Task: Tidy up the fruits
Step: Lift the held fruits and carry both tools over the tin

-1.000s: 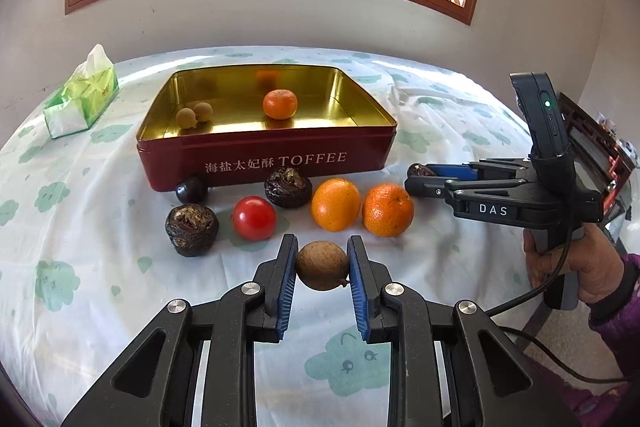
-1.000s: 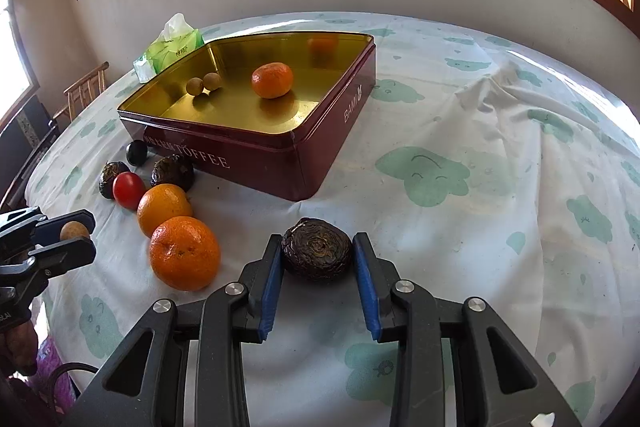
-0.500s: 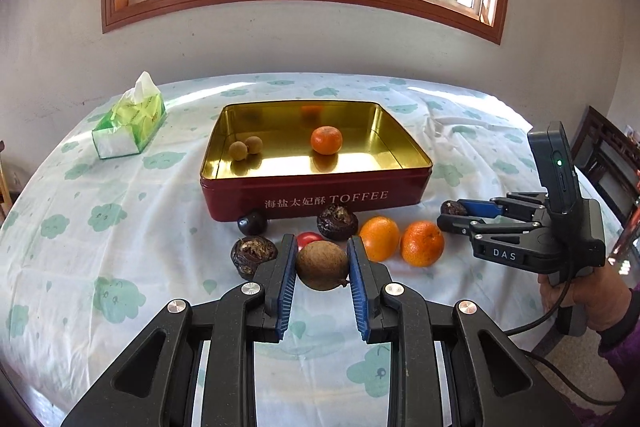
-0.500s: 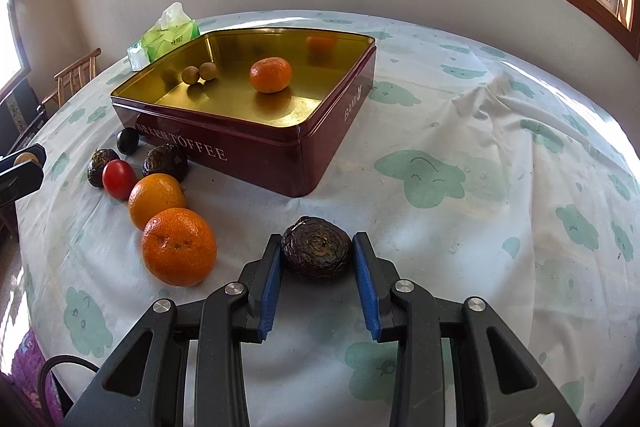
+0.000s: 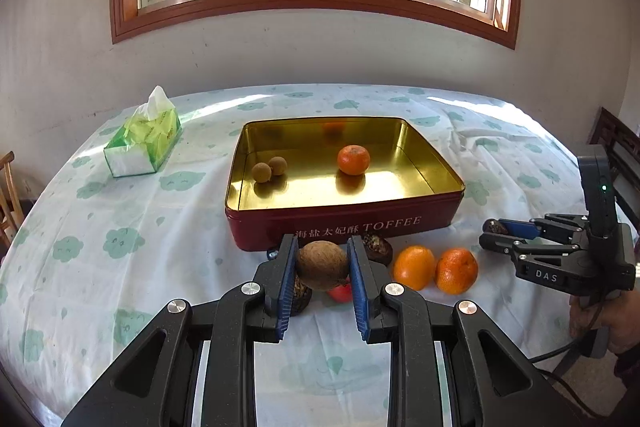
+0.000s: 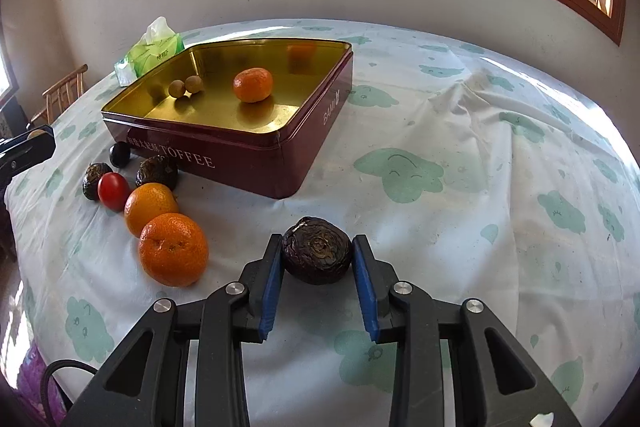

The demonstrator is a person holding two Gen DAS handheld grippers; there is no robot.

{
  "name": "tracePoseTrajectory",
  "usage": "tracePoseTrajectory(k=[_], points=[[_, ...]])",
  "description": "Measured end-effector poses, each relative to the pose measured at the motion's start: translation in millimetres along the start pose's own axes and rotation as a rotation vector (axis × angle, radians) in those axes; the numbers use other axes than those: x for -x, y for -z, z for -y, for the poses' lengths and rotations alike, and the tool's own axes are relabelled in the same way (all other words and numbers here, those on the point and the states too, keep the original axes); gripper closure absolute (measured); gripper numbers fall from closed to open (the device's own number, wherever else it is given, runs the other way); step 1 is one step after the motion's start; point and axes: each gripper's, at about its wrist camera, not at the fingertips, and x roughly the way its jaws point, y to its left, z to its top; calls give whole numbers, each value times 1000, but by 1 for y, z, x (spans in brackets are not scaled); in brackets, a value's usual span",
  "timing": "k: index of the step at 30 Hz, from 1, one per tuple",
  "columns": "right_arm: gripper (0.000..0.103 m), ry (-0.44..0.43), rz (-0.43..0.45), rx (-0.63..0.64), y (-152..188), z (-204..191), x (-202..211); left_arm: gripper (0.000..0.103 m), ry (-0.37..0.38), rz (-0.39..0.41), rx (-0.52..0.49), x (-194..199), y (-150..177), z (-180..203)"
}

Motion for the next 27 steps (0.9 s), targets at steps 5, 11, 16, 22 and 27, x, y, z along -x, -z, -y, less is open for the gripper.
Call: tracePoseTrajectory(k=[5,11,16,22,27], points=[[72,-3,14,-34,0,6,14,77,-3,0,-1,-10,-10,0],[72,-18,71,-27,-19,1,39,77,-4,-2,-8,-22,-23,0],[72,-46,124,-10,-39,-9,54,77,-6,2,-10,-29,-31,1],[72,-75,152,3,-57,-17,57,77,-11,12,-22,-37,-42,2],[72,-89,157,10,-69,-22,52,77,-14,18,-23,-44,-53,1]])
